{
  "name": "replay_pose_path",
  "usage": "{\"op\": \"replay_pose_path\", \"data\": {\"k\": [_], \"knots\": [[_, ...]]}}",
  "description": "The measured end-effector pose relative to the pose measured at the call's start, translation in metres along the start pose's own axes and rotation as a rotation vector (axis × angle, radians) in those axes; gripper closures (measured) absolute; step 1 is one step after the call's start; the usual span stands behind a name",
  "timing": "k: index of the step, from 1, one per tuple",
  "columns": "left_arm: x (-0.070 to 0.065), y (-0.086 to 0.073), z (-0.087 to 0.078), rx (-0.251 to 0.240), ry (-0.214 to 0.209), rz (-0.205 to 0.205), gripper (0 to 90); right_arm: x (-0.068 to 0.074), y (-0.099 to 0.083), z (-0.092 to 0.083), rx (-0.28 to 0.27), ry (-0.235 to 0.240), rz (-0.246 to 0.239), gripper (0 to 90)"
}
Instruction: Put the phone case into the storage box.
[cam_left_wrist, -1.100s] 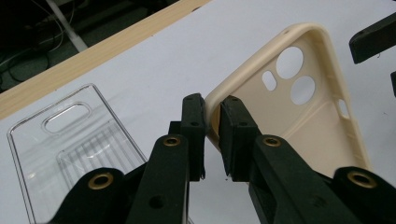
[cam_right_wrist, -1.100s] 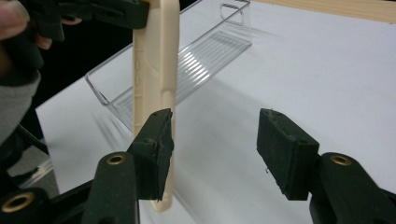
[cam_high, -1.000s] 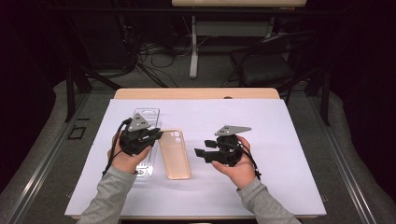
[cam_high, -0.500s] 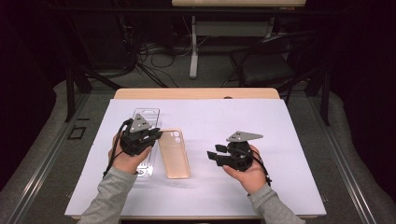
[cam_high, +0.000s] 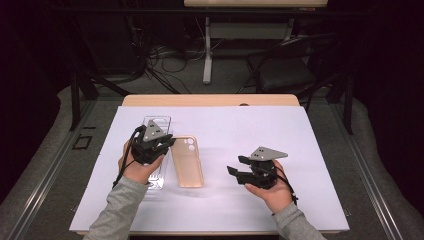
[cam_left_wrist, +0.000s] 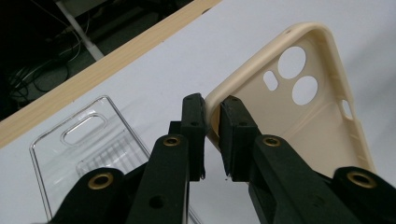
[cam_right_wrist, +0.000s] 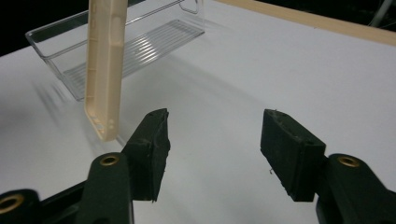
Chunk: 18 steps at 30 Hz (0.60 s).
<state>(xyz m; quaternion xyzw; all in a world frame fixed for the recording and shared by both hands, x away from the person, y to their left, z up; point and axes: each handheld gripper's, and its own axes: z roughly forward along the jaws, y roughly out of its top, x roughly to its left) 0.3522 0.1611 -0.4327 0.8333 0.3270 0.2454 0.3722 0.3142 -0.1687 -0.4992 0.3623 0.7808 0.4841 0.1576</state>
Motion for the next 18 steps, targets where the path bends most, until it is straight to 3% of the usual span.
{"op": "replay_pose_path", "data": {"k": [4,9,18], "knots": [[0.000,0.009,0.001,-0.002,0.005,0.009,81.0,0.000,0.000,-0.001,-0.001,-0.018,-0.014,41.1],[0.002,0.022,0.004,0.016,-0.007,0.019,81.0,-0.004,-0.001,-0.004,0.006,-0.035,0.018,40.7],[0.008,0.041,0.008,0.034,-0.002,0.043,80.9,-0.009,-0.004,-0.006,0.000,-0.053,0.033,40.3]]}}
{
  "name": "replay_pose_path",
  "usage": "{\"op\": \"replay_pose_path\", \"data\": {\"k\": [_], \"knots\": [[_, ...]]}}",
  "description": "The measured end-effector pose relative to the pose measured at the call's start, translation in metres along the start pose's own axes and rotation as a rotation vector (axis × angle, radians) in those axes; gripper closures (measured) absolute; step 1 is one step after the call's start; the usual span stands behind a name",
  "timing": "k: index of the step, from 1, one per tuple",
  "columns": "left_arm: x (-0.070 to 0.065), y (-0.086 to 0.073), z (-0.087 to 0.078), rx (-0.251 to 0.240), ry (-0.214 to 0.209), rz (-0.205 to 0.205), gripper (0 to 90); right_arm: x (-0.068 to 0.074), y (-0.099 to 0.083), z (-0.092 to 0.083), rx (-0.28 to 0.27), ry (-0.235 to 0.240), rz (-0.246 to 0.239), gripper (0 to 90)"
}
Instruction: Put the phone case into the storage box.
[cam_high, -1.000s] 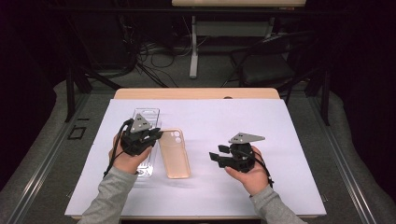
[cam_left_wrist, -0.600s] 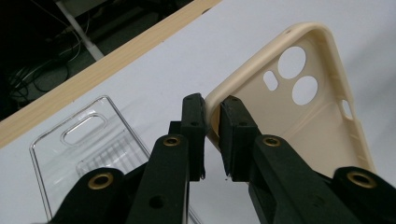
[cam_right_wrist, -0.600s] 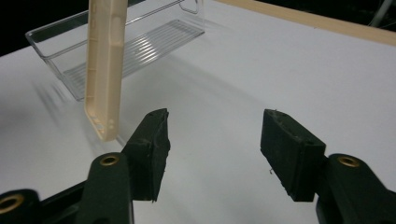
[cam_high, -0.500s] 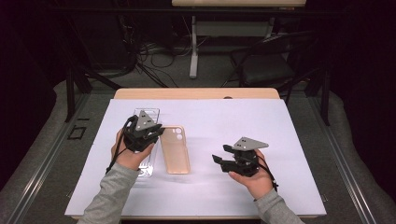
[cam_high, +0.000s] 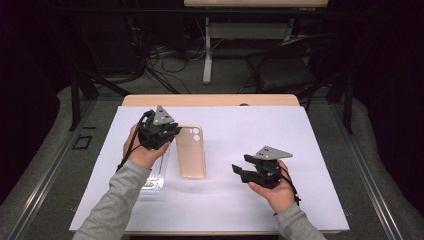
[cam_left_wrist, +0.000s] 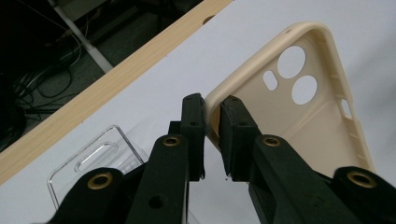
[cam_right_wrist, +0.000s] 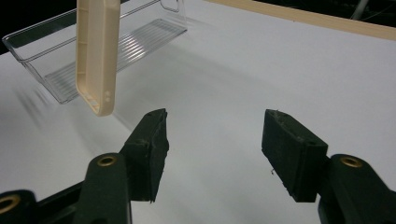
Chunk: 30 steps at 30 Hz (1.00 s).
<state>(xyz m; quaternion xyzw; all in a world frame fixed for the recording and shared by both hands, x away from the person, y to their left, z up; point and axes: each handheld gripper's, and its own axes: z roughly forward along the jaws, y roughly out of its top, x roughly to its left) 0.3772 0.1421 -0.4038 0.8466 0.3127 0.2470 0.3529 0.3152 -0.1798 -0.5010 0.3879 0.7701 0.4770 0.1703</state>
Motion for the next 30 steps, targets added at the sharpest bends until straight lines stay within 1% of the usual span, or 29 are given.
{"op": "replay_pose_path", "data": {"k": [2,3,4,5,6,8,9,11,12,14,17,19,20,22,25,26,27,29,30], "knots": [[0.002,0.003,0.001,0.006,-0.020,-0.007,80.9,0.000,0.000,0.000,0.004,0.000,0.000,40.3],[0.002,0.004,0.001,0.007,-0.025,-0.016,80.9,0.000,-0.001,0.000,0.005,0.000,-0.003,40.3],[0.003,0.005,0.002,0.008,-0.025,-0.009,80.9,0.000,-0.001,0.000,0.008,0.000,-0.002,40.3],[0.003,0.006,0.003,0.012,-0.030,-0.016,80.9,-0.001,-0.001,0.000,0.009,0.001,-0.003,40.4],[0.004,0.007,0.004,0.014,-0.029,-0.014,80.9,-0.001,-0.001,0.001,0.009,0.001,-0.002,40.3],[0.004,0.009,0.005,0.012,-0.043,-0.012,80.9,-0.001,-0.002,0.001,0.013,-0.001,-0.002,40.3],[0.005,0.010,0.006,0.013,-0.042,-0.009,81.0,0.000,-0.002,0.001,0.015,0.000,0.000,40.3],[0.005,0.011,0.007,0.018,-0.052,0.003,81.0,-0.001,-0.002,0.001,0.016,0.000,-0.002,40.3],[0.006,0.012,0.008,0.019,-0.039,0.012,81.0,-0.001,-0.002,0.002,0.015,-0.001,-0.001,40.3],[0.008,0.014,0.008,0.019,-0.039,0.014,81.0,-0.001,-0.002,0.002,0.017,-0.002,-0.001,40.3],[0.011,0.015,0.008,0.009,-0.049,0.002,80.9,-0.001,-0.003,0.003,0.020,-0.001,-0.002,40.3],[0.013,0.016,0.007,0.004,-0.048,0.001,80.9,-0.001,-0.003,0.003,0.024,0.004,-0.001,40.2],[0.015,0.017,0.007,0.007,-0.055,-0.001,80.9,-0.001,-0.004,0.003,0.028,0.004,0.001,39.7],[0.017,0.018,0.006,0.006,-0.049,-0.006,81.0,-0.001,-0.005,0.004,0.029,0.002,-0.001,39.5],[0.020,0.020,0.004,0.006,-0.036,-0.001,80.9,-0.001,-0.005,0.004,0.030,0.003,0.000,39.2],[0.022,0.021,0.004,0.010,-0.038,-0.001,81.0,-0.001,-0.005,0.004,0.031,0.002,-0.002,39.2],[0.023,0.022,0.003,0.001,-0.039,-0.005,81.0,-0.001,-0.005,0.004,0.033,0.001,-0.003,39.1],[0.027,0.023,0.003,0.001,-0.044,-0.011,81.0,-0.001,-0.005,0.005,0.038,-0.001,-0.005,38.6],[0.029,0.024,0.002,0.001,-0.040,-0.014,81.1,-0.001,-0.005,0.005,0.041,-0.002,-0.008,38.5]]}}
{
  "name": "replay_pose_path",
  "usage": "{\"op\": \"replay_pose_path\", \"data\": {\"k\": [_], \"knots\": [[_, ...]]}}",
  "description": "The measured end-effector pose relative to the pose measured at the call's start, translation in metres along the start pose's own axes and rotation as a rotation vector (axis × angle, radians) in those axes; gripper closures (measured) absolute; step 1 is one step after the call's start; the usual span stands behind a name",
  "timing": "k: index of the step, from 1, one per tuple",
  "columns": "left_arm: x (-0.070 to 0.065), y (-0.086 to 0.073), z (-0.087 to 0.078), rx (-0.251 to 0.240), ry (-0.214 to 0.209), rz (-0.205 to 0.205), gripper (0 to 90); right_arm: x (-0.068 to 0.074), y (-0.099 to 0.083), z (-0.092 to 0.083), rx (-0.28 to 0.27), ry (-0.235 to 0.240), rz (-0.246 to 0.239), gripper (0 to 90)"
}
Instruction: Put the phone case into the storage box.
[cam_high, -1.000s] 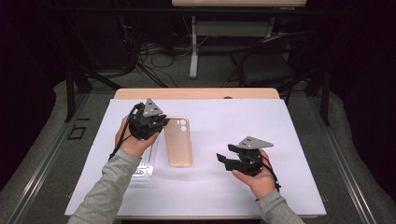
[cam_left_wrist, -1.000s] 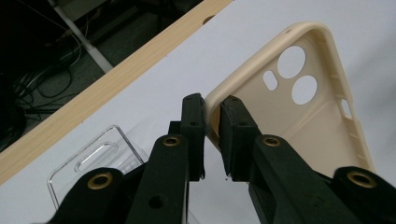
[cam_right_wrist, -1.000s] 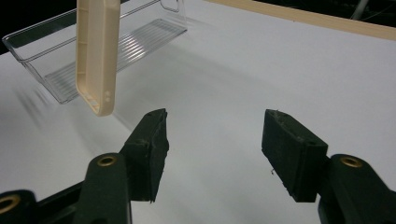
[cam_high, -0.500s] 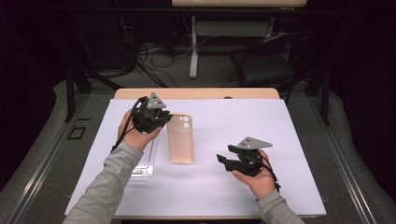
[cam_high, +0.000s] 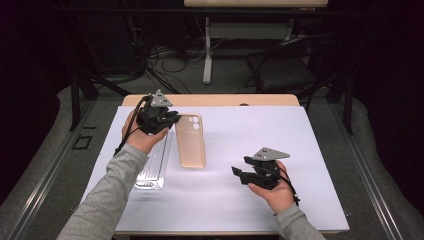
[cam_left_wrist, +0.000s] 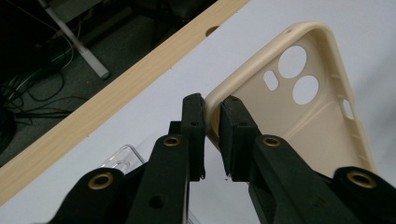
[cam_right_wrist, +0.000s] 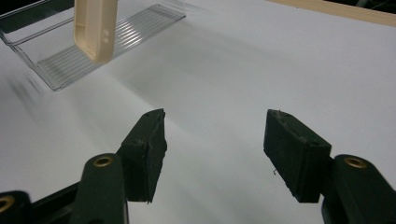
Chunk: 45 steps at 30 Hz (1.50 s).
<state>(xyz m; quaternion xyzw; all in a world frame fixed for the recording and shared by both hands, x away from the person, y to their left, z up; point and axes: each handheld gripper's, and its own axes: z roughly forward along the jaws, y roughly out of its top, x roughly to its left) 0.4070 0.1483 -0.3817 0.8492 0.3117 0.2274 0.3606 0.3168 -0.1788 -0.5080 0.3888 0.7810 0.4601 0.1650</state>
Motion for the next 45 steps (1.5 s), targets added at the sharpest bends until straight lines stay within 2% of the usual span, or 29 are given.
{"op": "replay_pose_path", "data": {"k": [14,18,24,27,29,32,39,45], "knots": [[0.024,0.007,0.000,0.033,0.022,-0.039,80.9,0.000,0.000,0.001,0.008,-0.003,0.002,38.1],[0.029,0.005,-0.001,0.003,0.031,-0.042,80.9,0.000,-0.001,0.001,0.005,0.000,0.005,38.0],[0.035,0.004,-0.004,-0.045,0.076,-0.016,80.9,0.000,0.000,0.000,0.002,-0.005,0.002,37.8],[0.038,0.002,-0.007,-0.082,0.112,0.021,80.8,-0.001,0.000,0.000,0.004,-0.005,0.004,37.0],[0.039,0.002,-0.008,-0.099,0.125,0.031,80.8,-0.002,0.000,0.000,0.003,-0.004,0.004,36.4],[0.042,0.001,-0.010,-0.110,0.147,0.036,80.8,-0.002,-0.001,0.000,0.000,-0.004,0.004,34.6],[0.049,-0.003,-0.014,-0.127,0.241,0.078,80.9,-0.003,0.000,0.000,-0.006,-0.019,0.001,30.1],[0.056,-0.006,-0.017,-0.143,0.295,0.096,80.9,-0.004,0.000,-0.001,-0.013,-0.021,0.013,26.3]]}}
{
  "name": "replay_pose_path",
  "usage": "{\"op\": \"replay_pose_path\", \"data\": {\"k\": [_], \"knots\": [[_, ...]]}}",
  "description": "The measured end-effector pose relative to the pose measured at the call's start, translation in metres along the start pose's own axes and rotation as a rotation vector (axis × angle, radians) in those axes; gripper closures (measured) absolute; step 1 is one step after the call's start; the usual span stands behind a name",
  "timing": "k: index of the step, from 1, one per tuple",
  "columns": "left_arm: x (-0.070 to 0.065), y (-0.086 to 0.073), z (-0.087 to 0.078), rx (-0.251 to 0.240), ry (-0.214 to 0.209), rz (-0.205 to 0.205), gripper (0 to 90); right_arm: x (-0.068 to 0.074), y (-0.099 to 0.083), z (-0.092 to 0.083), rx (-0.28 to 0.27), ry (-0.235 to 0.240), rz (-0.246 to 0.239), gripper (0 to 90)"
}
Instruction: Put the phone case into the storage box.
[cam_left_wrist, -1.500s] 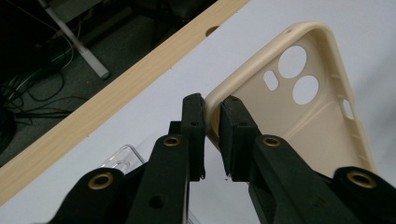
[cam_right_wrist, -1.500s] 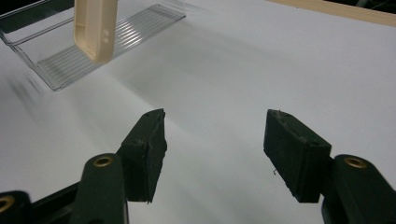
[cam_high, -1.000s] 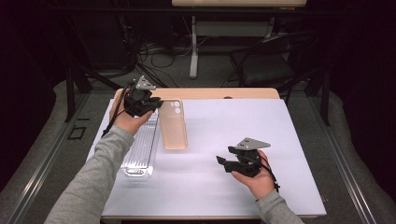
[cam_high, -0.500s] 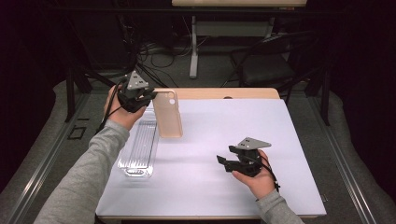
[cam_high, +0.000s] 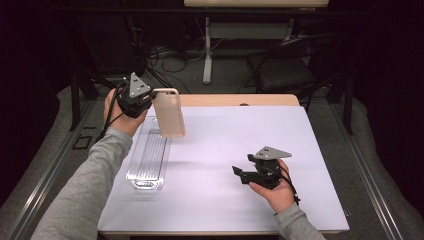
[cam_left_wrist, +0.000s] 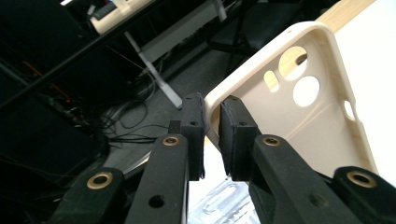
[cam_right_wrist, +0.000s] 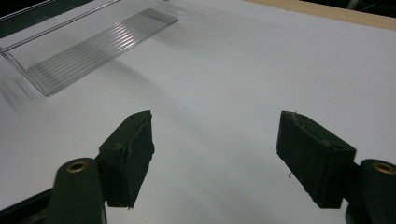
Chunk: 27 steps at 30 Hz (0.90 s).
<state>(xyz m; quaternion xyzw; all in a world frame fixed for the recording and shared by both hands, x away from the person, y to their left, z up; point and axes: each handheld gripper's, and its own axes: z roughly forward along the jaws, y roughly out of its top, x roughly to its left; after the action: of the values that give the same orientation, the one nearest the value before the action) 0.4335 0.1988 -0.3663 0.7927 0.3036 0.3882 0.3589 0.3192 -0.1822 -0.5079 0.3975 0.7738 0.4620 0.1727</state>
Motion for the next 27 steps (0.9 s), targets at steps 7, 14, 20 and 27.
{"op": "replay_pose_path", "data": {"k": [7,14,20,27], "knots": [[0.007,-0.005,0.001,0.008,0.052,0.036,80.9,-0.001,-0.002,0.002,0.001,-0.002,0.015,23.5],[0.016,-0.011,0.005,0.029,0.086,0.057,80.9,0.000,-0.003,0.004,0.004,0.003,0.016,22.9],[0.022,-0.017,0.010,0.032,0.099,0.047,80.9,0.000,-0.003,0.004,0.005,0.001,0.014,22.7],[0.029,-0.027,0.016,0.019,0.116,0.034,80.9,-0.001,-0.003,0.004,0.003,-0.004,0.021,22.4]]}}
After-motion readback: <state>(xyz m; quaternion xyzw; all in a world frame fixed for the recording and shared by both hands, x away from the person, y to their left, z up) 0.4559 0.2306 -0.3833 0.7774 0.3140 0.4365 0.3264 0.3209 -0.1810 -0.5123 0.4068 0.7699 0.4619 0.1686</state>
